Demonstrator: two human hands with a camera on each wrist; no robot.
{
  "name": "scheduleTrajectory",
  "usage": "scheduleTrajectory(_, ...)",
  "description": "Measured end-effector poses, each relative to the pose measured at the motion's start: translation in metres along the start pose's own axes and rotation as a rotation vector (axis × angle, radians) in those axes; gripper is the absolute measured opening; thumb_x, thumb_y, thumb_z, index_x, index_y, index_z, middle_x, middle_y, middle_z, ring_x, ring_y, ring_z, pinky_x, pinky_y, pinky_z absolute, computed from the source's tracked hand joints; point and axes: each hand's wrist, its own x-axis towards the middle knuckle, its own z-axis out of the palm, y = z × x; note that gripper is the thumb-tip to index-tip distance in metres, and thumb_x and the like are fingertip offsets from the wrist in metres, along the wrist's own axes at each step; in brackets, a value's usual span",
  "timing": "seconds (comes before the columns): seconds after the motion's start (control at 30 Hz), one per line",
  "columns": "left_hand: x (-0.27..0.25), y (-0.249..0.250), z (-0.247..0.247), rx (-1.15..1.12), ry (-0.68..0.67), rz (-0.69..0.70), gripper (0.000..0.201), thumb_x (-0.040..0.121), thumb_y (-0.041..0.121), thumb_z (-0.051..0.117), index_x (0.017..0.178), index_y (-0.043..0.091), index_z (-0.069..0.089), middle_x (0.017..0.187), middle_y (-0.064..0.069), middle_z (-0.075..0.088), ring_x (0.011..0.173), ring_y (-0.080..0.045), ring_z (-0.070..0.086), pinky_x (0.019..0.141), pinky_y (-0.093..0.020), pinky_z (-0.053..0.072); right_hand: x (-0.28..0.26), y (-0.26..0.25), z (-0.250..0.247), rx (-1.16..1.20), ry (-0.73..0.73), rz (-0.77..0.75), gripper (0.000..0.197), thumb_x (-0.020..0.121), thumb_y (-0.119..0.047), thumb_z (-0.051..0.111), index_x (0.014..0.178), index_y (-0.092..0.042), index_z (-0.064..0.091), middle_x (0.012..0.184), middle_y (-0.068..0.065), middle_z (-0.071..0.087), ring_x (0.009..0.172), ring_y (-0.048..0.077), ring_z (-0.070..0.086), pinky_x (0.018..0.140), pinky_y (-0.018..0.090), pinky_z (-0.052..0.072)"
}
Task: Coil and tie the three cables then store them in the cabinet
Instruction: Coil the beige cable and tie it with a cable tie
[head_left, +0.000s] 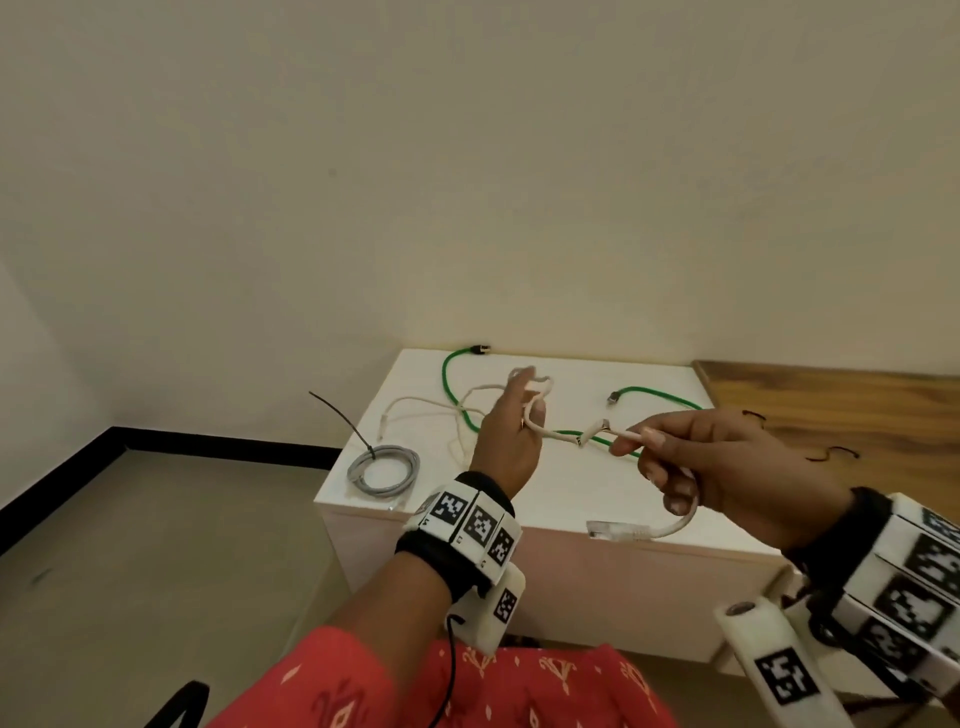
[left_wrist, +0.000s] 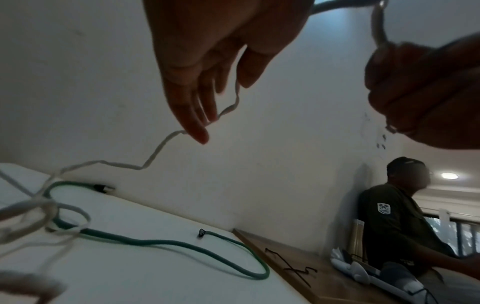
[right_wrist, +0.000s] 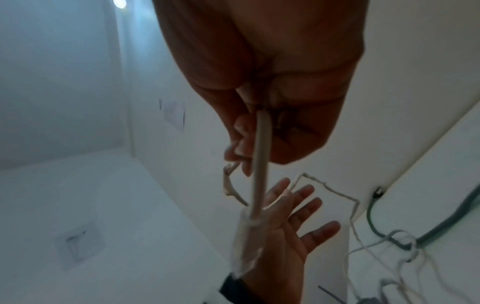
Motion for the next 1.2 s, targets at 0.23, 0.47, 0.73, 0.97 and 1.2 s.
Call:
scheduleTrajectory(0.23, -0.016, 0.018, 0.009, -0.154, -0.096, 0.115, 0.021, 0.092, 0.021, 0.032, 0.088, 0.020, 0.053, 0.053, 0.012, 0.053, 0.066, -0.018, 0.062, 0.082, -0.044, 0.049, -0.007, -0.004, -0.003, 0.403, 0.088, -0.012, 0.020, 0.082, -0.026, 0.050, 0.081, -0.007, 0.057, 0.041, -0.003, 0.040, 0.031, 0.007, 0.035, 0.034, 0.016, 0.035)
scheduleTrajectory(0.47, -0.027, 0.028, 0.011, -0.268, -0.126, -0.020, 0.025, 0.099, 0.017, 0.031, 0.077, 0.020, 0.044, 0.054, 0.006, 0.030, 0.041, -0.004, 0.025, 0.042, -0.021, 0.027, -0.012, -0.007, -0.003, 0.858, -0.020, -0.109, 0.026, 0.055, -0.030, 0.076, 0.073, -0.013, 0.067, 0.069, 0.000, 0.067, 0.062, 0.015, 0.065, 0.076, 0.033, 0.058)
scheduleTrajectory(0.73, -0.028, 0.013, 0.011, -0.081, -0.024, -0.067, 0.033, 0.099, 0.020, 0.032, 0.071, 0.021, 0.050, 0.053, 0.003, 0.034, 0.035, -0.003, 0.030, 0.042, -0.016, 0.022, -0.017, -0.016, 0.011, 0.988, 0.077, -0.138, 0.030, 0.067, -0.043, 0.070, 0.057, -0.017, 0.057, 0.044, -0.009, 0.047, 0.049, 0.010, 0.056, 0.080, 0.036, 0.055)
scheduleTrajectory(0.97, -0.033, 0.014, 0.007, 0.014, -0.179, -0.119, 0.031, 0.098, 0.015, 0.032, 0.072, 0.017, 0.049, 0.051, 0.002, 0.032, 0.036, -0.004, 0.028, 0.042, -0.018, 0.023, -0.009, -0.006, 0.006, 1.010, -0.191, -0.323, 0.010, 0.084, -0.026, 0.056, 0.085, -0.018, 0.063, 0.065, -0.009, 0.055, 0.064, 0.010, 0.056, 0.083, 0.029, 0.051)
scheduleTrajectory(1.2, -0.063, 0.019, 0.014, 0.491, -0.253, 0.195, 0.019, 0.098, 0.022, 0.030, 0.111, 0.016, 0.044, 0.057, 0.005, 0.042, 0.053, -0.017, 0.040, 0.058, -0.029, 0.031, -0.006, -0.011, -0.001, 0.905, 0.137, -0.450, 0.030, 0.083, -0.039, 0.040, 0.064, -0.025, 0.059, 0.051, -0.012, 0.049, 0.051, 0.005, 0.047, 0.063, 0.017, 0.049)
